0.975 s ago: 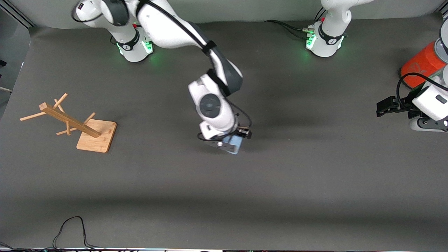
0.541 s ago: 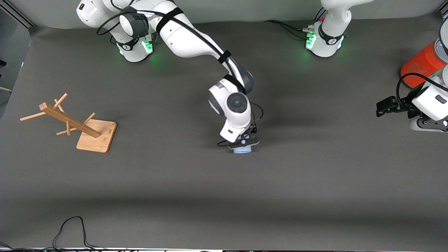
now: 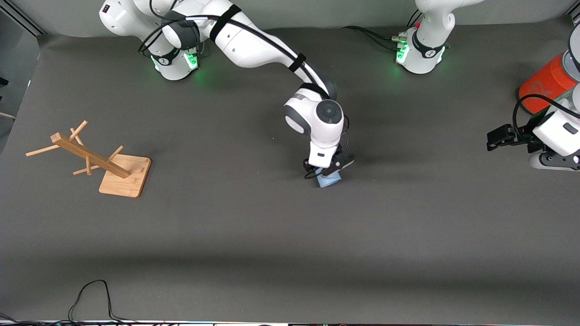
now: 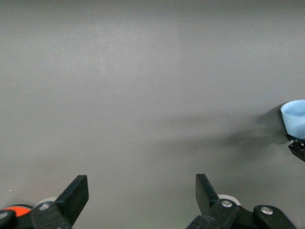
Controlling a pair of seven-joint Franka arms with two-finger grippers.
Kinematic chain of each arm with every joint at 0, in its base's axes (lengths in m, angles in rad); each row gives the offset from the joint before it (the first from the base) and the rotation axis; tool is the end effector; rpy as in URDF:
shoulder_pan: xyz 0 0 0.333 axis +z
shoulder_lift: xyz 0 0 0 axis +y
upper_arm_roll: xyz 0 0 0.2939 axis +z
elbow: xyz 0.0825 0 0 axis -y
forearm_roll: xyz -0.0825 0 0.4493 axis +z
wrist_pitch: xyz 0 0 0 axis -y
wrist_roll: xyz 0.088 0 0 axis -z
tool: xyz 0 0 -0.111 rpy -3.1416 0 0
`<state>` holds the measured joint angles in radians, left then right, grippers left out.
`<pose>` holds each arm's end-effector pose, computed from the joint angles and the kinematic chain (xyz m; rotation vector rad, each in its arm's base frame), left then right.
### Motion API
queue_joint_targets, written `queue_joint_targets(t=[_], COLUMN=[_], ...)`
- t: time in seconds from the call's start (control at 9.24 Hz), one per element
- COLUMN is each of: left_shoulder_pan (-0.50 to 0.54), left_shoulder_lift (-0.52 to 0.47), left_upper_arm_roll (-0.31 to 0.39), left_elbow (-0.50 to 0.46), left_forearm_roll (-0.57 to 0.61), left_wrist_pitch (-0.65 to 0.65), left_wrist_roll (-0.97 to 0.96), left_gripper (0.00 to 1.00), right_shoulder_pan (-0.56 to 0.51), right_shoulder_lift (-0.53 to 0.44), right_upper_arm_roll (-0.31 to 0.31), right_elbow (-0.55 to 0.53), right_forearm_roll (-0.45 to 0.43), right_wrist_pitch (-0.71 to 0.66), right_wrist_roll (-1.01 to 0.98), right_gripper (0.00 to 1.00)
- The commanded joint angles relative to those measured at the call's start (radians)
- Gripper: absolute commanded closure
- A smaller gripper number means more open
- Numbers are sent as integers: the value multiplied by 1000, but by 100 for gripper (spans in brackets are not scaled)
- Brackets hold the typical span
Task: Rotate and upright cup with both arms
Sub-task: 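Open the right gripper to release the cup lying on its side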
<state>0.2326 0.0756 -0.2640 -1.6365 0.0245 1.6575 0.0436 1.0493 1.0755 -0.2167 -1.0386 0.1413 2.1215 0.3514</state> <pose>0.6421 -0.0134 0.5242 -3.1339 0.1216 0.0815 0.5027 0.6436 0.1389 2.9943 0.8009 0.0946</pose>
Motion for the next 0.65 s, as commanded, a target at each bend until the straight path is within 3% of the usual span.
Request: queue_joint_targets(t=[0.0, 0.22, 0.54], left_shoulder_pan=[2, 4, 8], left_shoulder_lift=[-30, -27, -13], left_upper_arm_roll=[0, 0, 15], left_elbow=[-13, -13, -8], left_forearm_roll=[-3, -8, -121], left_wrist_pitch=[-19, -25, -59], left_wrist_roll=[16, 13, -245], left_gripper=[0, 0, 0], right_shoulder_pan=[-9, -49, -122], right_shoulder_lift=[-32, -139, -459], right_upper_arm_roll=[0, -3, -6], right_elbow=[12, 0, -240], right_forearm_roll=[-29, -20, -3], right_wrist_pitch=[-41, -182, -374], right_wrist_roll=[23, -40, -95], right_gripper=[0, 0, 0])
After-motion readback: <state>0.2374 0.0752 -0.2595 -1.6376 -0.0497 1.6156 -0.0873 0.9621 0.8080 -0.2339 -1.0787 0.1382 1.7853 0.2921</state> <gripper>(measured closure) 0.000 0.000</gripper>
